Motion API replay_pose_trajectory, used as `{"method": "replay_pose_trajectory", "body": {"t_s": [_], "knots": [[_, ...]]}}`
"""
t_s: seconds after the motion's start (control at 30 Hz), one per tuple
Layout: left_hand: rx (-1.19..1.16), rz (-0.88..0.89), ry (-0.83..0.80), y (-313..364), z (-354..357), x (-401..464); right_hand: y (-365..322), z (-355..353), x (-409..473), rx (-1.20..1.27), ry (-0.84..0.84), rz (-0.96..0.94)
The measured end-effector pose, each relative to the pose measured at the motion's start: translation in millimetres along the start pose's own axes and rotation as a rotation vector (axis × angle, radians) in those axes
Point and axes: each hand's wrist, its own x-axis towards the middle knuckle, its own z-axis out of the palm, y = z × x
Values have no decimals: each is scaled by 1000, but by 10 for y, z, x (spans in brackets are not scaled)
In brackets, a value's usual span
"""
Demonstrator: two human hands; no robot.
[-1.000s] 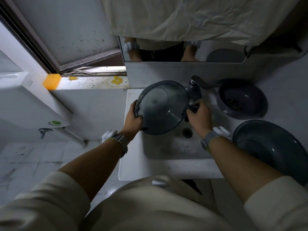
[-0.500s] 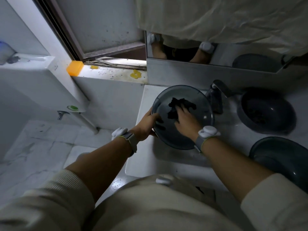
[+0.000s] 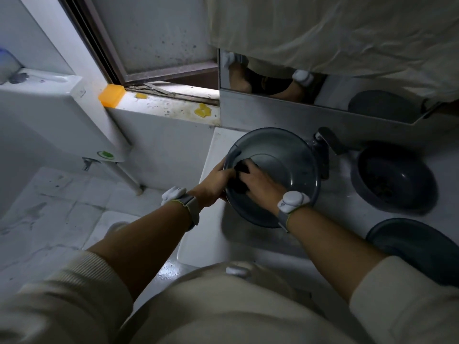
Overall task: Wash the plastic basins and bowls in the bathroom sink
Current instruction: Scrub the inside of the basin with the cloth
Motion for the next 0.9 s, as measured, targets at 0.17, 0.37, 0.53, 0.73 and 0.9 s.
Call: {"method": "replay_pose_trajectory", "body": {"t_s": [0.17, 0.37, 0.53, 0.73, 0.9], "knots": [[46, 66, -17, 29, 84, -31, 108, -19, 119, -181, 36, -37], [170, 103, -26, 63, -12, -81, 384, -146, 165, -378, 299, 171], [168, 156, 41, 124, -70, -119, 587, 7, -1, -361, 185, 366], [199, 182, 60, 144, -106, -137, 340, 321, -113, -124, 1, 373], [200, 187, 93, 121, -102, -140, -58, 373, 37, 342, 45, 320]]}}
